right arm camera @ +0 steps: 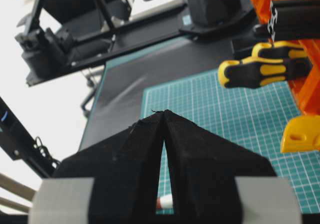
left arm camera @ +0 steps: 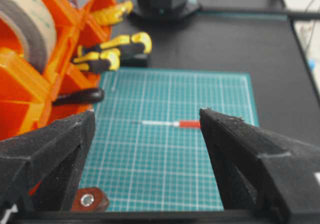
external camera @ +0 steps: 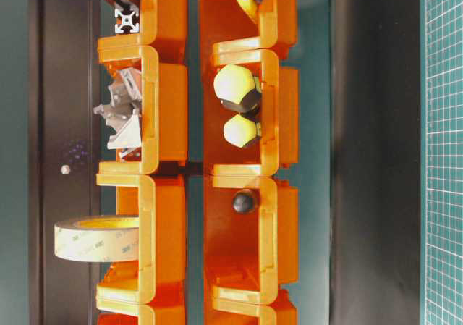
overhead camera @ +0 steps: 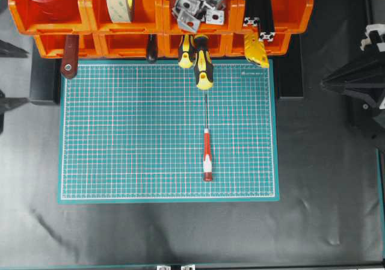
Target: Pick red screwdriver from container rack with left arm.
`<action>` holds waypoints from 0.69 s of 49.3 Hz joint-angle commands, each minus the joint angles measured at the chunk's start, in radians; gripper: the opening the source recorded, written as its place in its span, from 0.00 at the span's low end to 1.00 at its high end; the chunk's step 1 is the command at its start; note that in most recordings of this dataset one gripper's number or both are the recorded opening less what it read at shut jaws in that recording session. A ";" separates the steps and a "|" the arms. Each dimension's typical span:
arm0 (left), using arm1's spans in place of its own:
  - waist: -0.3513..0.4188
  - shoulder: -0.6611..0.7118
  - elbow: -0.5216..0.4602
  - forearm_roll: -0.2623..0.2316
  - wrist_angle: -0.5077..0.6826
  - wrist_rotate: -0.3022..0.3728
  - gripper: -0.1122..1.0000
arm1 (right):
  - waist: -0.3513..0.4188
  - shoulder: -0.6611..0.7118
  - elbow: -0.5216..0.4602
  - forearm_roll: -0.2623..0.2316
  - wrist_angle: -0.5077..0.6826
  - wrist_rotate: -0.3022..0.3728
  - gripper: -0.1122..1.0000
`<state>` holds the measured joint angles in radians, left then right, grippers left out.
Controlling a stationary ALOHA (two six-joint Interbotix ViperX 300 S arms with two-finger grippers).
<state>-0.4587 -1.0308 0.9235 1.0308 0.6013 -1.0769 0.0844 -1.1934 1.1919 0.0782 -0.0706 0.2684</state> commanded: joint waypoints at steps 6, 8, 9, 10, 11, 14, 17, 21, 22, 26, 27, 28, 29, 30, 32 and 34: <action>0.003 -0.012 0.011 0.002 -0.028 -0.003 0.83 | -0.002 0.002 -0.025 -0.003 -0.029 0.000 0.10; 0.003 -0.012 0.014 0.003 -0.029 -0.003 0.83 | -0.002 0.002 -0.025 -0.002 -0.029 0.000 0.10; 0.003 -0.011 0.015 0.002 -0.029 -0.003 0.83 | -0.002 0.003 -0.025 -0.002 -0.029 0.000 0.10; 0.003 -0.009 0.015 0.002 -0.028 -0.003 0.83 | -0.002 0.003 -0.025 -0.002 -0.029 0.000 0.10; 0.003 -0.009 0.017 0.003 -0.029 -0.003 0.83 | -0.002 0.003 -0.025 -0.003 -0.029 0.000 0.10; 0.003 -0.008 0.018 0.002 -0.029 -0.003 0.83 | -0.002 0.003 -0.025 -0.002 -0.031 0.000 0.10; 0.003 -0.006 0.020 0.002 -0.029 -0.005 0.83 | -0.002 0.003 -0.025 -0.003 -0.032 0.000 0.10; 0.003 -0.008 0.020 0.003 -0.029 -0.014 0.83 | -0.002 0.003 -0.025 -0.002 -0.032 0.002 0.10; 0.003 -0.008 0.020 0.002 -0.029 -0.017 0.83 | -0.002 0.003 -0.025 -0.002 -0.034 0.002 0.10; 0.005 -0.009 0.023 0.002 -0.029 -0.023 0.83 | -0.002 0.003 -0.026 -0.002 -0.032 0.002 0.10; 0.005 -0.009 0.023 0.002 -0.029 -0.023 0.83 | -0.002 0.003 -0.025 -0.002 -0.034 0.002 0.10; 0.005 -0.009 0.023 0.003 -0.029 -0.023 0.83 | -0.002 0.003 -0.026 -0.002 -0.034 0.002 0.10; 0.005 -0.011 0.026 0.002 -0.029 -0.025 0.83 | -0.002 0.003 -0.025 -0.002 -0.034 0.002 0.10; 0.005 -0.009 0.026 0.002 -0.029 -0.025 0.83 | -0.002 0.003 -0.025 -0.002 -0.035 0.002 0.10; 0.005 -0.009 0.028 0.002 -0.029 -0.025 0.83 | -0.002 0.003 -0.025 -0.002 -0.035 0.002 0.10; 0.005 -0.008 0.029 0.002 -0.029 -0.025 0.83 | -0.002 0.003 -0.025 -0.003 -0.035 0.002 0.10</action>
<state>-0.4571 -1.0477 0.9618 1.0308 0.5783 -1.0983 0.0844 -1.1980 1.1934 0.0782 -0.0874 0.2700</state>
